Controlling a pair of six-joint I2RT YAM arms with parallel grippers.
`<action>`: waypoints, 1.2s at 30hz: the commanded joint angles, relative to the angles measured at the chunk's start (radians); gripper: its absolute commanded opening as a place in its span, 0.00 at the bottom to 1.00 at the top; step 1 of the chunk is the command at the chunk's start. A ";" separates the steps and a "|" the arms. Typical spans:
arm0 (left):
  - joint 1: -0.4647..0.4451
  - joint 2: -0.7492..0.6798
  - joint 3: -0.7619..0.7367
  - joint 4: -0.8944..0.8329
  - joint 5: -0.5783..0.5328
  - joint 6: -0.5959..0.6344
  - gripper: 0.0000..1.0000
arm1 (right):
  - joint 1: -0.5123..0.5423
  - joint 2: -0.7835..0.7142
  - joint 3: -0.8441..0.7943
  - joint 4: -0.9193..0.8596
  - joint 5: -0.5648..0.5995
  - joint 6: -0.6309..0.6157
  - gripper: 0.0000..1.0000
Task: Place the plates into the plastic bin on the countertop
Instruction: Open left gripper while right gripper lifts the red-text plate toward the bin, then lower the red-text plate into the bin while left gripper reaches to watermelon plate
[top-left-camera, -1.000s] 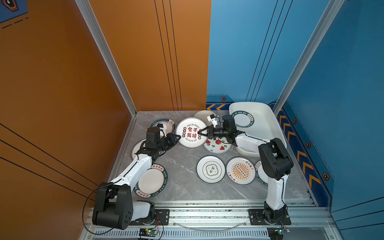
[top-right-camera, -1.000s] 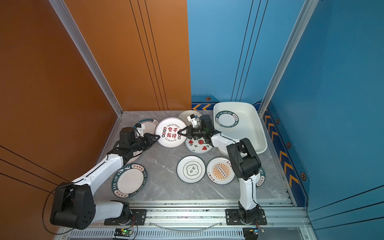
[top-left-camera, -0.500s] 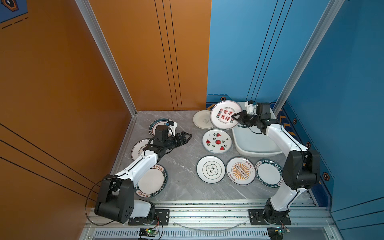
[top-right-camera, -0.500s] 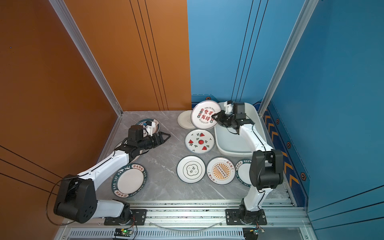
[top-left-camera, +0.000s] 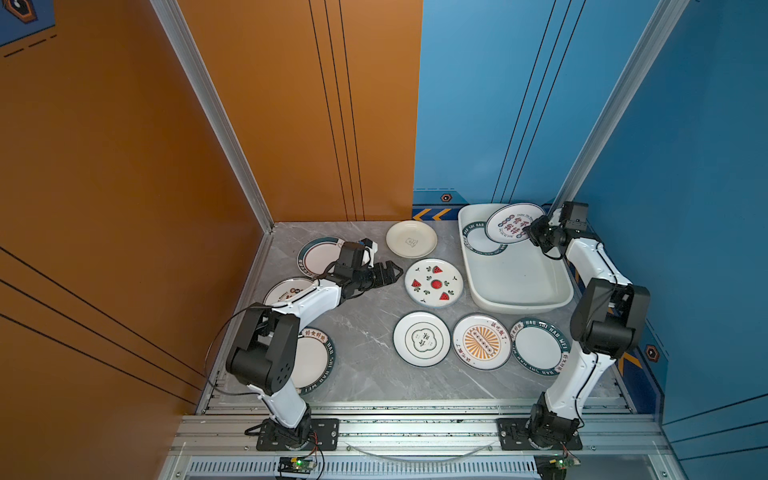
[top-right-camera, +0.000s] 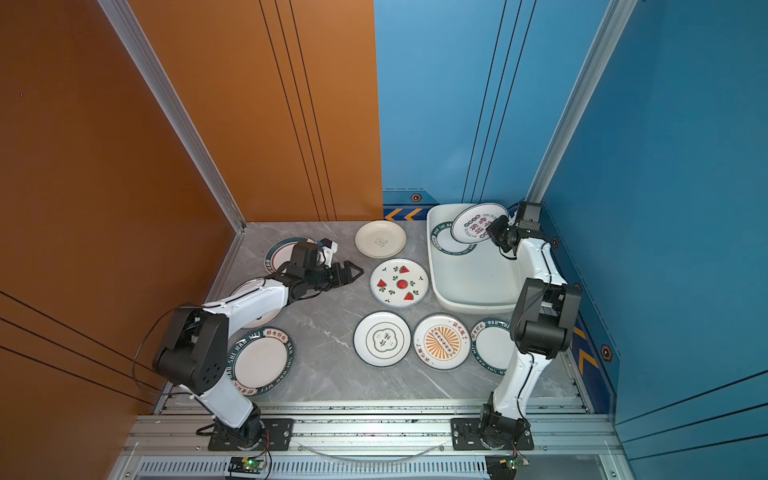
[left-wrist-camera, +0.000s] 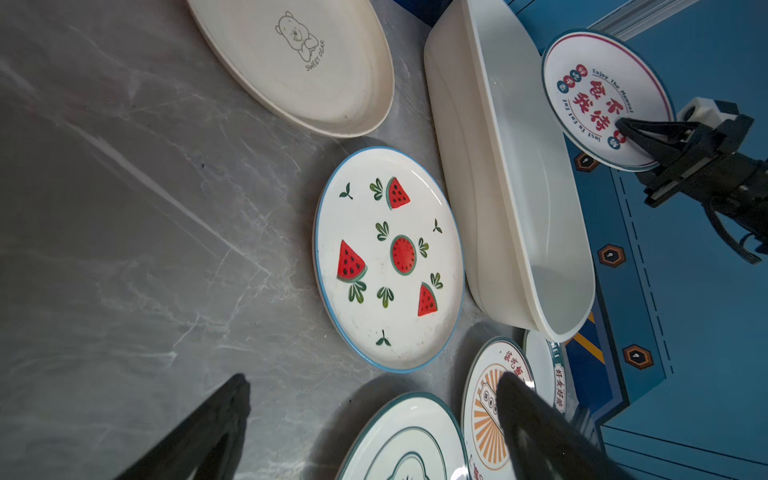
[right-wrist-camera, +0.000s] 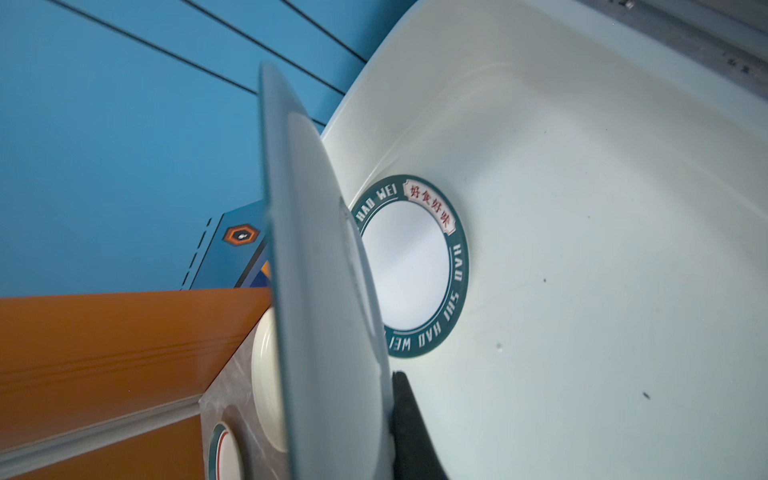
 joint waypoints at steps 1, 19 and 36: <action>-0.023 0.063 0.061 -0.036 -0.035 0.037 0.94 | 0.017 0.055 0.099 -0.014 0.066 0.038 0.00; -0.078 0.300 0.229 -0.138 -0.116 0.057 0.92 | 0.118 0.371 0.417 -0.158 0.189 0.062 0.02; -0.084 0.350 0.235 -0.085 -0.072 0.016 0.89 | 0.137 0.458 0.512 -0.308 0.237 0.014 0.32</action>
